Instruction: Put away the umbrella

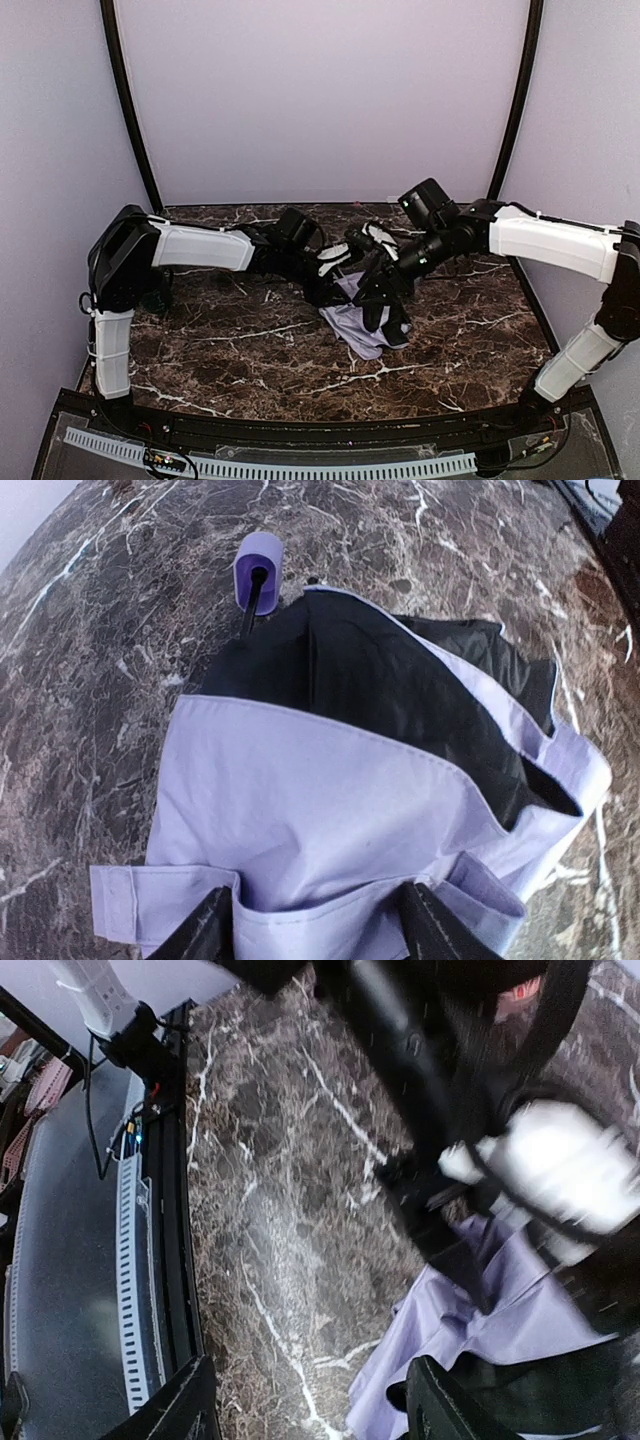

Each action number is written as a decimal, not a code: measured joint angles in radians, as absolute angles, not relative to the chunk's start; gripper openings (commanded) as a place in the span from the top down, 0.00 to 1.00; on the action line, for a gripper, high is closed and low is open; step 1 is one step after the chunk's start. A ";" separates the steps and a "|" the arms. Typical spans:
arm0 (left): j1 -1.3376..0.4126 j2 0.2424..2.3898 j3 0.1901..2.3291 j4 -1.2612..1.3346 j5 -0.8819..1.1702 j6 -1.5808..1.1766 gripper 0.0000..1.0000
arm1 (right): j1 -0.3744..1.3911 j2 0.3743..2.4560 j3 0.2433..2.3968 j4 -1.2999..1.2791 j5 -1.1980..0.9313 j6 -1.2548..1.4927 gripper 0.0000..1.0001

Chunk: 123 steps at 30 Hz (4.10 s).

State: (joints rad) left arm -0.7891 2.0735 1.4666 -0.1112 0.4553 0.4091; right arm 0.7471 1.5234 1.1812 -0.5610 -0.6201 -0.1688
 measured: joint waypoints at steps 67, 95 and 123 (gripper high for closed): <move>-1.296 1.410 0.961 -0.513 0.204 0.523 0.26 | 0.894 1.642 1.160 -0.531 -0.014 0.180 0.20; -1.122 1.366 0.852 -0.203 0.012 0.299 0.30 | 0.915 1.830 1.209 -0.601 -0.227 -0.392 0.01; -1.071 1.427 0.818 -0.149 0.046 0.292 0.29 | 0.937 1.911 1.295 -0.538 -0.052 -0.327 1.00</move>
State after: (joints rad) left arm -1.0714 1.4273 0.8185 -0.1493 0.0463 0.2924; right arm 0.9367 1.9114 1.2953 -0.5385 -0.0517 -0.3267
